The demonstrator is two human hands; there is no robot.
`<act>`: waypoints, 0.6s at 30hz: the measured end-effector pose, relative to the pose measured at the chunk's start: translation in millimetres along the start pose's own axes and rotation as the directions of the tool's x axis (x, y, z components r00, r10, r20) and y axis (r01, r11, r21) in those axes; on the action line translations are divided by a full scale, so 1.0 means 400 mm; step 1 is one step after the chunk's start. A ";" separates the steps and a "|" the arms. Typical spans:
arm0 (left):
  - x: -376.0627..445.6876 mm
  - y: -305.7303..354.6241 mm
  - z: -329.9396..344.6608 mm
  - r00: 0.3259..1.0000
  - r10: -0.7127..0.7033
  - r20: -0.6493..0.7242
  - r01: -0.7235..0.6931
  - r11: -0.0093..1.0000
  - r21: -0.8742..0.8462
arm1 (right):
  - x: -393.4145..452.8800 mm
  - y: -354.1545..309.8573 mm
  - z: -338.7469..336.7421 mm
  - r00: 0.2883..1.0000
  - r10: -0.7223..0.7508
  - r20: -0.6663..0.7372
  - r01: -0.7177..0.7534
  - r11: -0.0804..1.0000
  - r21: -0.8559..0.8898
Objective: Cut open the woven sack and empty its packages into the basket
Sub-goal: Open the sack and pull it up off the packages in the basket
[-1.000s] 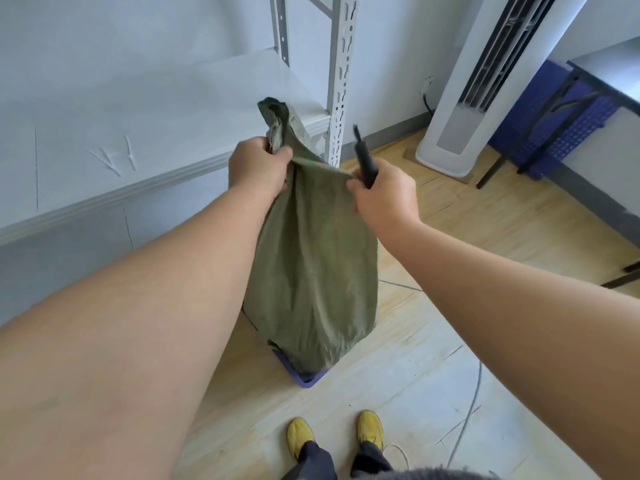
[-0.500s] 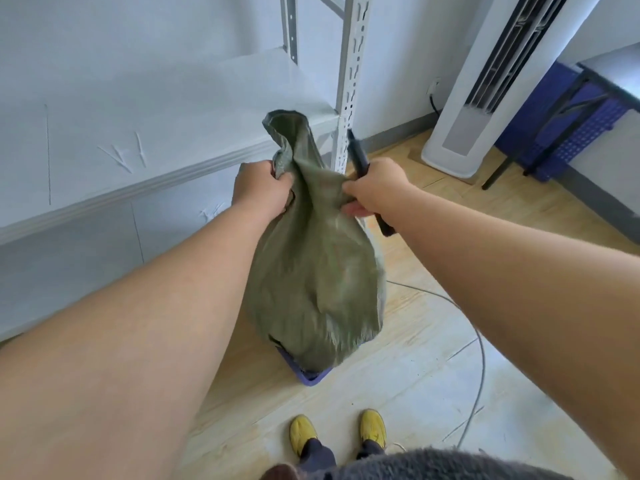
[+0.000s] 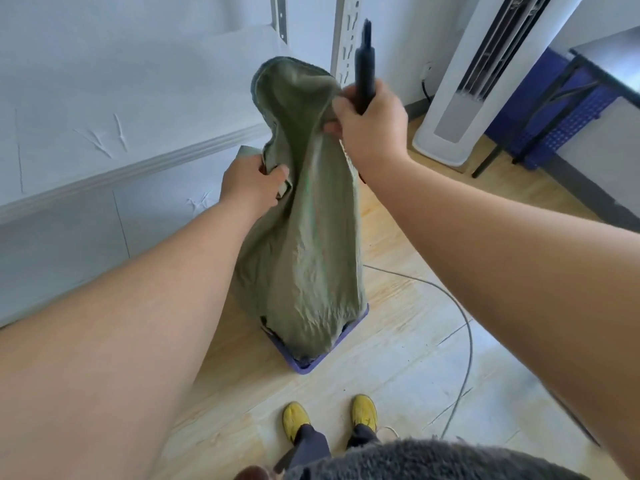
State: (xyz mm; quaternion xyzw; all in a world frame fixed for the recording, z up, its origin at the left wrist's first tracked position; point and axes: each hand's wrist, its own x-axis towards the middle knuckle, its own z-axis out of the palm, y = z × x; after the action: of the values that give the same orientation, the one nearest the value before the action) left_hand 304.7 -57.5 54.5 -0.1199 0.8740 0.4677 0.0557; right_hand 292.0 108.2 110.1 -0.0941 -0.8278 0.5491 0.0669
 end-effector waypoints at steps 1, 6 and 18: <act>0.000 0.003 -0.002 1.000 0.011 0.022 -0.011 1.000 -0.005 | 0.004 -0.003 0.003 0.997 0.034 0.074 -0.032 0.999 -0.028; -0.024 0.031 -0.008 0.968 0.048 0.248 -0.076 0.991 0.107 | 0.009 -0.019 0.029 0.985 0.030 0.170 -0.024 0.999 -0.034; -0.005 0.043 0.010 0.983 0.116 0.145 -0.120 0.993 0.019 | -0.038 0.052 0.028 0.921 0.123 0.370 -0.022 0.964 -0.265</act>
State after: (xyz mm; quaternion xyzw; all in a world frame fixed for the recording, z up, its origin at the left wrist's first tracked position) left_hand 301.9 -44.6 66.6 -0.0332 0.8797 0.4653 0.0923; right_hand 306.1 102.4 86.3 -0.0237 -0.8845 0.4476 -0.1296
